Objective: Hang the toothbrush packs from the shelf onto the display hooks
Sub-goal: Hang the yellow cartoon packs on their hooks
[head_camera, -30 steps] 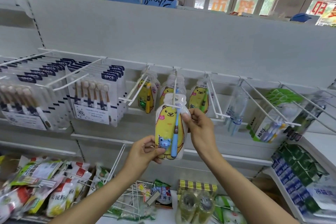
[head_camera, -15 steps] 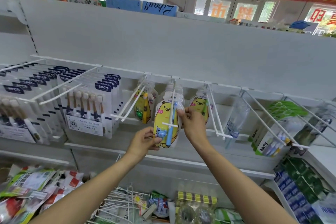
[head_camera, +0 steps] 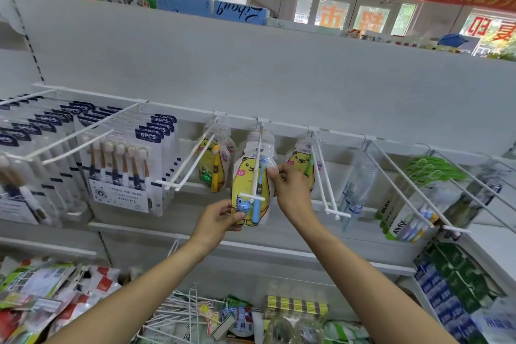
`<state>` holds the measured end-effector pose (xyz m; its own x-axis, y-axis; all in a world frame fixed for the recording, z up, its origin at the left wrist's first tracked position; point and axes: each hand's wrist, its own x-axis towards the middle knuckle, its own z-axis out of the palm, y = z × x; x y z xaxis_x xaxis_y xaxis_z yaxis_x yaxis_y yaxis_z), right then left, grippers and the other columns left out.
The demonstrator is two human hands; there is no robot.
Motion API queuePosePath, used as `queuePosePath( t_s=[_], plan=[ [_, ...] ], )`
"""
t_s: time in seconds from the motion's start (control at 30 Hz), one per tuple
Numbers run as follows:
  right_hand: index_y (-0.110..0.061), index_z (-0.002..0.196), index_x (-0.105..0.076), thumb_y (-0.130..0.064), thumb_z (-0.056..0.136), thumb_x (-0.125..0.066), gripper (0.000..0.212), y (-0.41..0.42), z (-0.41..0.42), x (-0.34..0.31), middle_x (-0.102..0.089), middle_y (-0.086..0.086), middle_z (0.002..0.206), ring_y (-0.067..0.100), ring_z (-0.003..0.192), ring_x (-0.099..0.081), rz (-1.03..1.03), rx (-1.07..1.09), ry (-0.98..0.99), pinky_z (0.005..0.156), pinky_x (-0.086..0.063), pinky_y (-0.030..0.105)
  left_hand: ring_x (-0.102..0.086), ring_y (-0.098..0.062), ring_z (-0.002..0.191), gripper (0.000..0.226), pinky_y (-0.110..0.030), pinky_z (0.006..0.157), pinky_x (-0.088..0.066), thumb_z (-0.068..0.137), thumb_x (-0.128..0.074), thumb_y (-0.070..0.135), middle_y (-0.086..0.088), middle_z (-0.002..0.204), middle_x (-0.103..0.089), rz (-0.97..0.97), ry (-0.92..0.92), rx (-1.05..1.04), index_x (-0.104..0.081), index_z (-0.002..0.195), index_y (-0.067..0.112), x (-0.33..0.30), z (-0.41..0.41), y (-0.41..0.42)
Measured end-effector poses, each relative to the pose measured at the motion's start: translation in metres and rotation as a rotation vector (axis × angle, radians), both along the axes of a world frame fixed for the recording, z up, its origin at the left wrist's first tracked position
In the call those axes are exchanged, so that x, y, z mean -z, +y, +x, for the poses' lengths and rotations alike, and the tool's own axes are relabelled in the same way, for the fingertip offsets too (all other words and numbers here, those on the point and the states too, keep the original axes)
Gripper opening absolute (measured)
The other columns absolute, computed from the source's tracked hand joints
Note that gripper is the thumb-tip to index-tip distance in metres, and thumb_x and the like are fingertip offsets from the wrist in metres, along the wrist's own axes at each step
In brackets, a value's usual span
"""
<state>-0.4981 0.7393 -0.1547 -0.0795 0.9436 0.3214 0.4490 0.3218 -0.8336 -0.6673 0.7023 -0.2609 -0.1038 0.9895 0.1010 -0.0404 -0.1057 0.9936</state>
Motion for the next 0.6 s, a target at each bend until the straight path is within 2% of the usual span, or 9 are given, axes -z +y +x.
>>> queuePosePath(
  t_s=[0.13,0.23,0.33,0.43,0.5,0.53,0.6],
  plan=[
    [-0.010,0.087,-0.063,-0.041,0.098,-0.055,0.034,0.000,0.003,0.004,-0.070,0.008,0.079,0.025,0.076,-0.068,0.007,-0.011,-0.028,0.071,-0.057,0.050,-0.070,-0.031,0.071,0.012,-0.045,0.073,-0.060,0.084,-0.076,0.016,-0.013,0.081,-0.071,-0.032,0.031,-0.030,-0.070,0.089,0.006,0.004,0.001,-0.001],
    [-0.013,0.085,-0.060,-0.058,0.094,-0.050,0.047,0.000,0.009,0.012,-0.070,0.005,0.079,0.023,0.075,-0.069,-0.018,-0.043,-0.021,0.071,-0.059,0.051,-0.071,-0.031,0.073,0.007,-0.036,0.069,-0.061,0.091,-0.068,0.015,-0.012,0.081,-0.071,-0.054,0.079,-0.066,-0.069,0.089,0.008,0.008,0.001,-0.003],
    [-0.007,0.089,-0.061,-0.047,0.099,-0.052,0.042,-0.002,0.017,0.014,-0.069,0.008,0.081,0.019,0.076,-0.069,-0.047,-0.065,-0.012,0.076,-0.059,0.047,-0.071,-0.028,0.078,0.012,-0.027,0.068,-0.060,0.092,-0.068,0.020,-0.010,0.089,-0.075,-0.117,0.132,-0.087,-0.069,0.099,0.010,0.015,-0.001,-0.005],
    [-0.010,0.093,-0.063,-0.037,0.097,-0.059,0.028,-0.001,0.032,0.019,-0.068,0.006,0.084,0.018,0.080,-0.066,0.008,-0.087,-0.084,0.078,-0.057,0.046,-0.071,-0.020,0.081,0.043,-0.028,0.076,-0.058,0.076,-0.078,0.044,-0.007,0.094,-0.075,-0.148,0.249,-0.109,-0.068,0.107,0.016,0.023,-0.006,-0.009],
    [-0.013,0.106,-0.064,-0.029,0.096,-0.060,0.019,-0.003,0.048,0.022,-0.068,0.003,0.097,0.016,0.089,-0.064,0.061,-0.121,-0.207,0.084,-0.057,0.042,-0.069,-0.013,0.088,0.036,-0.029,0.084,-0.055,0.078,-0.080,0.038,0.000,0.095,-0.074,-0.097,0.400,-0.126,-0.069,0.108,0.021,0.024,-0.007,-0.013],
    [-0.014,0.113,-0.063,-0.027,0.096,-0.060,0.022,-0.005,0.057,0.023,-0.068,0.003,0.105,0.017,0.096,-0.065,0.082,-0.142,-0.286,0.088,-0.056,0.041,-0.069,-0.009,0.091,0.029,-0.028,0.086,-0.054,0.082,-0.078,0.030,0.004,0.096,-0.074,-0.059,0.454,-0.123,-0.069,0.108,0.023,0.022,-0.005,-0.016],
    [-0.015,0.122,-0.062,-0.026,0.096,-0.060,0.028,-0.011,0.074,0.022,-0.068,0.004,0.120,0.022,0.108,-0.064,0.133,-0.179,-0.446,0.093,-0.054,0.041,-0.067,-0.001,0.094,0.025,-0.022,0.089,-0.053,0.086,-0.075,0.028,0.013,0.100,-0.074,0.031,0.585,-0.112,-0.070,0.111,0.028,0.016,-0.001,-0.020]
  ],
)
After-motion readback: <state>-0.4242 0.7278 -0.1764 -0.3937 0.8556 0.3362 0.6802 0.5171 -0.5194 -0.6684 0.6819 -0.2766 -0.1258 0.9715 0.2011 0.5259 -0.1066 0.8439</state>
